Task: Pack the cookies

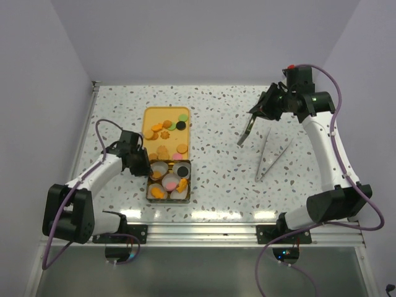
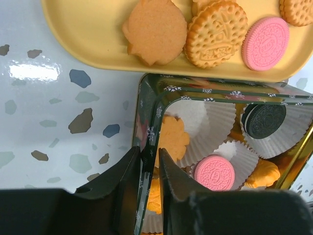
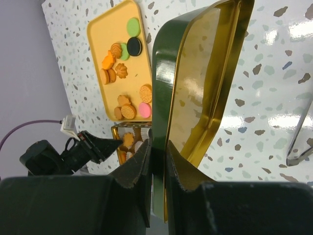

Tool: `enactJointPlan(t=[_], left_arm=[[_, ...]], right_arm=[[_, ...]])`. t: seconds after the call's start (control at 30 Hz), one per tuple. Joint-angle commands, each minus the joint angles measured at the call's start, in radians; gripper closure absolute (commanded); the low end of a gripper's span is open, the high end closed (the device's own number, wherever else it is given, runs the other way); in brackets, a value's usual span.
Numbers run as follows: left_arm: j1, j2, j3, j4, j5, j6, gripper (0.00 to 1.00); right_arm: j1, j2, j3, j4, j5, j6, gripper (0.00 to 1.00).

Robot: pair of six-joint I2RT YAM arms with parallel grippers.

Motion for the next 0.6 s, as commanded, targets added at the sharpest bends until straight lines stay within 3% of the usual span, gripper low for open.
enactJointPlan(t=[0.0, 0.23, 0.57], left_arm=[[0.006, 0.022, 0.023, 0.055, 0.039, -0.033, 0.74], [0.000, 0.080, 0.102, 0.067, 0.039, -0.071, 0.85], [0.000, 0.204, 0.234, 0.067, 0.027, -0.079, 0.91]], right_arm=[[-0.006, -0.005, -0.010, 0.044, -0.027, -0.019, 1.00], [-0.009, -0.011, -0.017, 0.047, -0.027, -0.016, 1.00], [-0.020, -0.040, -0.056, 0.047, -0.024, -0.019, 1.00]])
